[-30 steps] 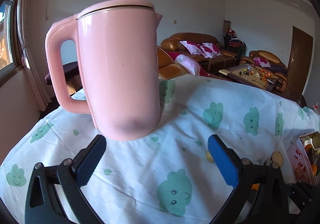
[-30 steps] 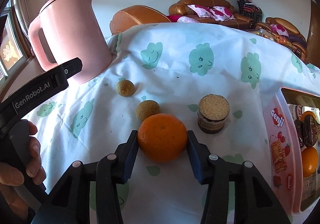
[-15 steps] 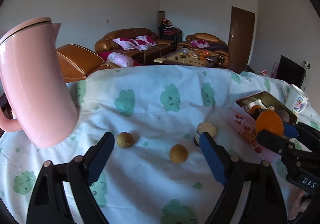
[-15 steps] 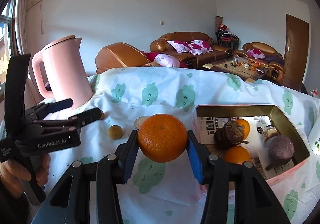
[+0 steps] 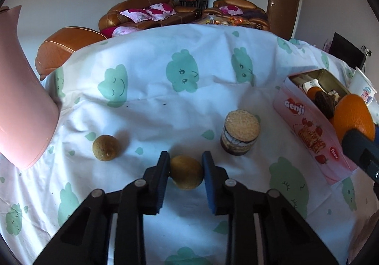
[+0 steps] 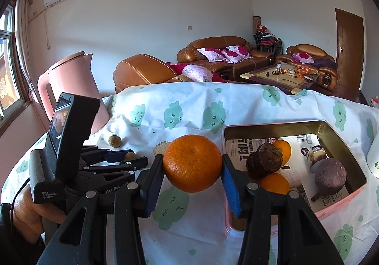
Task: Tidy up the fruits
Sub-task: 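Carry the orange and the small brown fruit over the pink tin with both tools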
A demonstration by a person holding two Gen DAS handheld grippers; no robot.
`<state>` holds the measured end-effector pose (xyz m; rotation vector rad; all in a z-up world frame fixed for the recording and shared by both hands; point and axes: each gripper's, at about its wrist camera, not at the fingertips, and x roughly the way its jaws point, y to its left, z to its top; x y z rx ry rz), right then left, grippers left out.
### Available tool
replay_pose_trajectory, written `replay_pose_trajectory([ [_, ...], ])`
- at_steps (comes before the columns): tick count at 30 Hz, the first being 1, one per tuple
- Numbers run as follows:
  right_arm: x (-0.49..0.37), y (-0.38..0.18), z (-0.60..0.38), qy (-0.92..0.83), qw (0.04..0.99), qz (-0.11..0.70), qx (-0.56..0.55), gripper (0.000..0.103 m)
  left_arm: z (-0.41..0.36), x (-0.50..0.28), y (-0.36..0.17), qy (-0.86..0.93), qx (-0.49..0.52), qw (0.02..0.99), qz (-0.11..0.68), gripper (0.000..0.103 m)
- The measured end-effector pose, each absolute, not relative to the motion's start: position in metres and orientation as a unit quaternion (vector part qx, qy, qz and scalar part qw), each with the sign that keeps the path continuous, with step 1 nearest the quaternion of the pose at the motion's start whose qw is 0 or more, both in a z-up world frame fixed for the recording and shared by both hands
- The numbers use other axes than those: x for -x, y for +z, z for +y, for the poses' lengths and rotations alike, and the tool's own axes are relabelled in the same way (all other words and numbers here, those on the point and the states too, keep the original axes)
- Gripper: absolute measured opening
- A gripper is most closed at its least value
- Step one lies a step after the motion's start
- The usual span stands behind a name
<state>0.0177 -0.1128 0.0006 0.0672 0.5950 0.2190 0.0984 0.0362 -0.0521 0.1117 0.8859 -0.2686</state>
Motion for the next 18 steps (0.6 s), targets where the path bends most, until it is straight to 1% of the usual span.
replay_pose_trajectory([
  [4,-0.020,-0.002,-0.110,0.107,0.949,0.294,-0.027,0.049,0.049,-0.095,-0.048,-0.128,-0.023,0.901,0.414,0.029],
  [10,-0.013,0.002,-0.109,0.113,0.954,0.275,-0.026,0.049,0.065,-0.068,-0.021,-0.056,0.003,0.946,0.320,0.029],
  [14,-0.008,0.008,-0.104,0.102,0.962,0.254,0.005,0.049,0.069,-0.059,-0.010,-0.040,0.038,0.953,0.297,0.029],
  [18,-0.006,0.014,-0.106,0.084,0.968,0.235,0.029,0.049,0.055,-0.050,-0.006,-0.037,0.039,0.958,0.281,0.029],
])
